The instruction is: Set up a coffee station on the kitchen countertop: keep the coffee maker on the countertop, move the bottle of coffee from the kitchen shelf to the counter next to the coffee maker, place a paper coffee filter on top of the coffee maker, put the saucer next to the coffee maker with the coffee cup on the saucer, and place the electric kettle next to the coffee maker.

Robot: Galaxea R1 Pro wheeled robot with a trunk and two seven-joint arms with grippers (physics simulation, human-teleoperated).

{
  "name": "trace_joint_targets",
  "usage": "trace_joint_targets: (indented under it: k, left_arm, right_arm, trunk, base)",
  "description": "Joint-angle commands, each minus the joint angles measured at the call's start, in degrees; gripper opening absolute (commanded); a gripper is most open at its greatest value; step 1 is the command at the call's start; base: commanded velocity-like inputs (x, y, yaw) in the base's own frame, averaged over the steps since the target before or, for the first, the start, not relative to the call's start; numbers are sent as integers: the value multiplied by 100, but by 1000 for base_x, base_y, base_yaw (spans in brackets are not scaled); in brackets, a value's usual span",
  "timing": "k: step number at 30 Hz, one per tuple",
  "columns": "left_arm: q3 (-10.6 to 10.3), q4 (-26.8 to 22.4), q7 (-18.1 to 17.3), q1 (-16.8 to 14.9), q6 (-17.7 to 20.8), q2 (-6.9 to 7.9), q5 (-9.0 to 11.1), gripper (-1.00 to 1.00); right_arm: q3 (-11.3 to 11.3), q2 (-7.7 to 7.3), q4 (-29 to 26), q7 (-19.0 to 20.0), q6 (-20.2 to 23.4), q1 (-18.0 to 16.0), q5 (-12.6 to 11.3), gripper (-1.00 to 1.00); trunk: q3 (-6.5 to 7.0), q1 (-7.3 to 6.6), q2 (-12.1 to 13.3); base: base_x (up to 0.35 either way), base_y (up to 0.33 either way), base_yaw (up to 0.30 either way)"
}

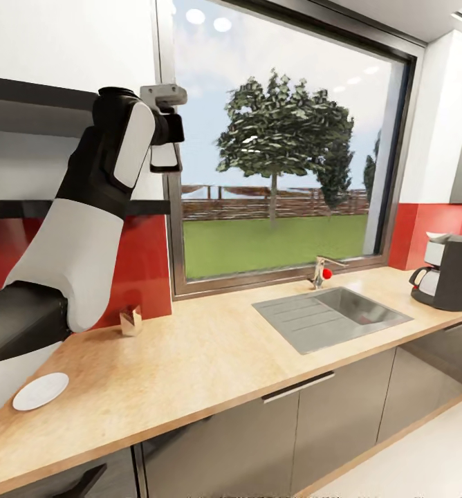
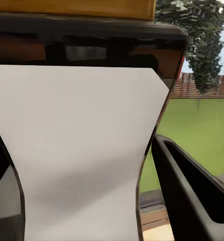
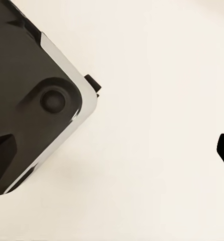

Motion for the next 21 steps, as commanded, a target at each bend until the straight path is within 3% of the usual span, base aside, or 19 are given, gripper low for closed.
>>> trace_joint_targets:
  k: [1, 14, 21]
  left_arm:
    - [-11, -1, 48, -6, -10, 1, 86, -100]
    - [-29, 275, 39, -6, -53, -232, 136, -100]
    - [-36, 285, 33, -6, -52, -276, 137, -100]
  right_arm:
    - [3, -2, 17, 7, -29, -9, -7, 100]
    - [3, -3, 16, 6, -29, -9, -4, 100]
    - [8, -4, 16, 6, -27, -9, 1, 100]
  trunk:
    - [-18, 1, -8]
    - [-132, 1, -8]
    - [-174, 1, -8]
  base:
    - [0, 0, 0]
    - [0, 0, 0]
    - [-5, -35, 0]
